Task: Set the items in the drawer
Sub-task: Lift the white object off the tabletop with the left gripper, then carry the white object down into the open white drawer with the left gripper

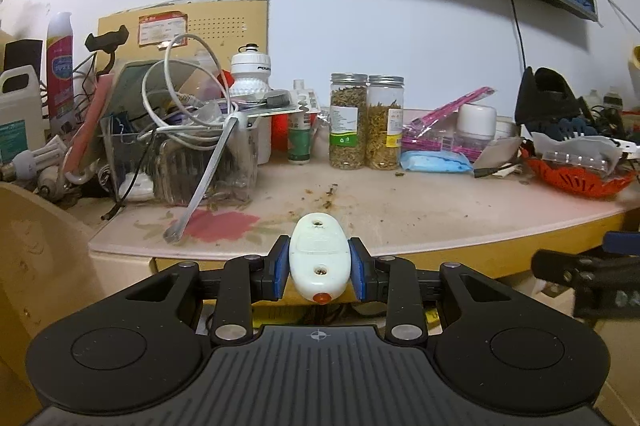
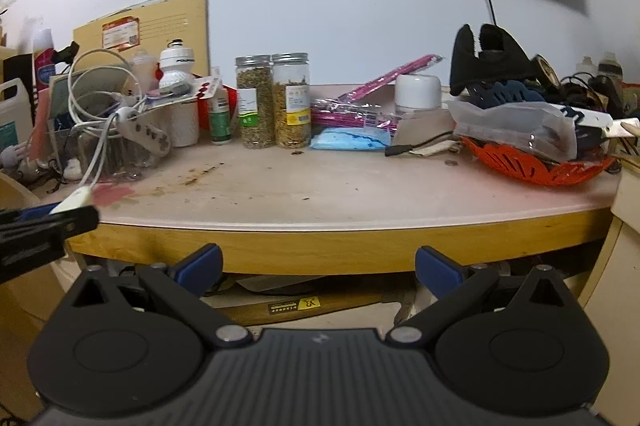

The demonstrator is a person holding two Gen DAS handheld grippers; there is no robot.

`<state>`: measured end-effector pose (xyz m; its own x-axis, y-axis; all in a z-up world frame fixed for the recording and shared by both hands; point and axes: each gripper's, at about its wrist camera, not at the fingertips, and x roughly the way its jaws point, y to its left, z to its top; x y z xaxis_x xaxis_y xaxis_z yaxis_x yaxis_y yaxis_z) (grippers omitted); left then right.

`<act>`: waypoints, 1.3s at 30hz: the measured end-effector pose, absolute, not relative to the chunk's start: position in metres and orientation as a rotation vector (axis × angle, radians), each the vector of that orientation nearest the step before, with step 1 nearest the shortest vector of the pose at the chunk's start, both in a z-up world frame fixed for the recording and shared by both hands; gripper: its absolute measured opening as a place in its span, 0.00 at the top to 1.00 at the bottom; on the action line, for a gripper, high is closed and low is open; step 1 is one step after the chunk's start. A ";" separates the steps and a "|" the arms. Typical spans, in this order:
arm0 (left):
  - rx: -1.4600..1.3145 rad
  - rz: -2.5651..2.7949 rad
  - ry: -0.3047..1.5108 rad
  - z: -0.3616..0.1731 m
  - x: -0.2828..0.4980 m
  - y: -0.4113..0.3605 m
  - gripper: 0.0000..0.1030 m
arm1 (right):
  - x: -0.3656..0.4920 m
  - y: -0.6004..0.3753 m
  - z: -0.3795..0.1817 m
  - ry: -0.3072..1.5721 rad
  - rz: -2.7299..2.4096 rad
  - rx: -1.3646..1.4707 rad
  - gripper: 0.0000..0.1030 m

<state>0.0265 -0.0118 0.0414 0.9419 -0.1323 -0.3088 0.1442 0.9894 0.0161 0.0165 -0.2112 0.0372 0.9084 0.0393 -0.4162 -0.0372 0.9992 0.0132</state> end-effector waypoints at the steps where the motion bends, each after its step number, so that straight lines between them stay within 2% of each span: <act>1: 0.039 -0.142 0.313 0.042 0.023 -0.011 0.72 | 0.017 -0.212 0.037 0.430 0.036 0.007 0.00; 28: 0.049 -0.137 0.376 0.029 0.016 -0.014 0.72 | 0.016 -0.209 0.032 0.457 0.048 -0.007 0.00; 39: 0.055 -0.135 0.540 0.007 0.027 -0.014 0.72 | 0.028 -0.203 0.005 0.644 0.063 -0.028 0.00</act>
